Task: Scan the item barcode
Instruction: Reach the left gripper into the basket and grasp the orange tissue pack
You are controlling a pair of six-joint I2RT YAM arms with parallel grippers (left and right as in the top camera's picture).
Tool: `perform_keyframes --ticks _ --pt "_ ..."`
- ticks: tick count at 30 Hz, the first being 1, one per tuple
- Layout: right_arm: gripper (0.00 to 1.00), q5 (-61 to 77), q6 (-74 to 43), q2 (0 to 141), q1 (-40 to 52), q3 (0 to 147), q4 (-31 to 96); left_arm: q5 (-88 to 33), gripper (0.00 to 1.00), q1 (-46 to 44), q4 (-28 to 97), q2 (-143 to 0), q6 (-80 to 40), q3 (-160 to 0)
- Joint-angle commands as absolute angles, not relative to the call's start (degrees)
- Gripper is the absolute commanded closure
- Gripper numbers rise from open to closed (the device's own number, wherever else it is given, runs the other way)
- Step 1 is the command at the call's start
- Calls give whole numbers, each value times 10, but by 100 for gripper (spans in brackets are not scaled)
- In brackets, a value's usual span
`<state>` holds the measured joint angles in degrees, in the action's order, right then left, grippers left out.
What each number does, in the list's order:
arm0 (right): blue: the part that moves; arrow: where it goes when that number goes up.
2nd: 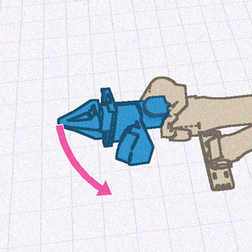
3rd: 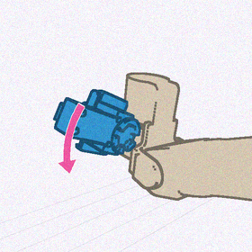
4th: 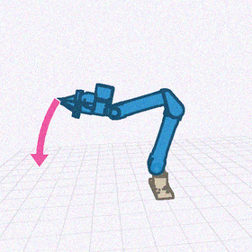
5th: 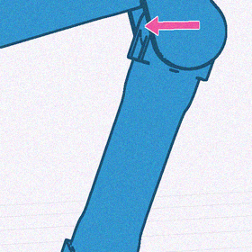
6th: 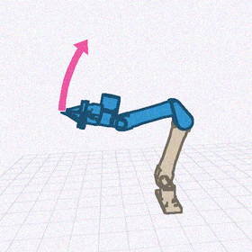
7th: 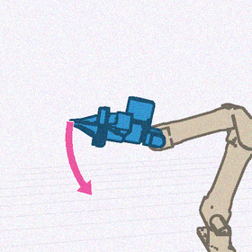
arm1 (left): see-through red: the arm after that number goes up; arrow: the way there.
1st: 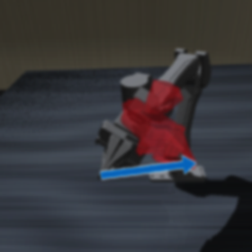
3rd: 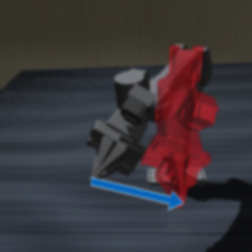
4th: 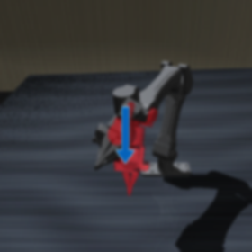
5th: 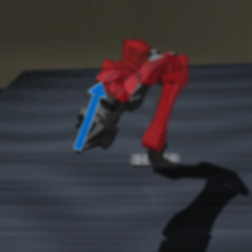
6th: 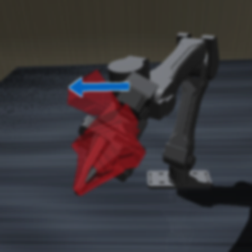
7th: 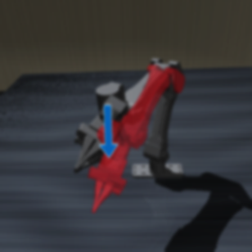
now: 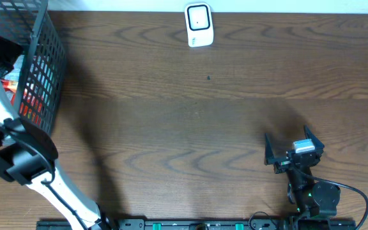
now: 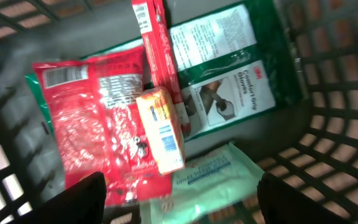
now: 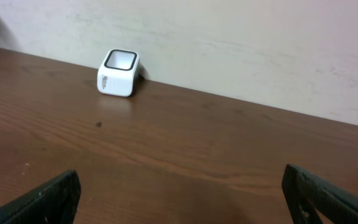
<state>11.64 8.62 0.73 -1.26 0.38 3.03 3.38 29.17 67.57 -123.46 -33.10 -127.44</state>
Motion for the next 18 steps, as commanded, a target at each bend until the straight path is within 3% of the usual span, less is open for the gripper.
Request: perform_keyframes --ticks 1,9,13,18 --pt "1 119 93 5 -15 3 32 41 21 293 672 -1265 -333 -1285" --pt "1 119 93 5 -15 3 32 44 22 293 658 -1326 -333 -1285" --pt "1 119 93 5 -15 3 32 46 34 294 659 -1347 -333 -1284" --pt "1 119 93 5 -15 3 32 46 40 294 659 -1353 -333 -1279"
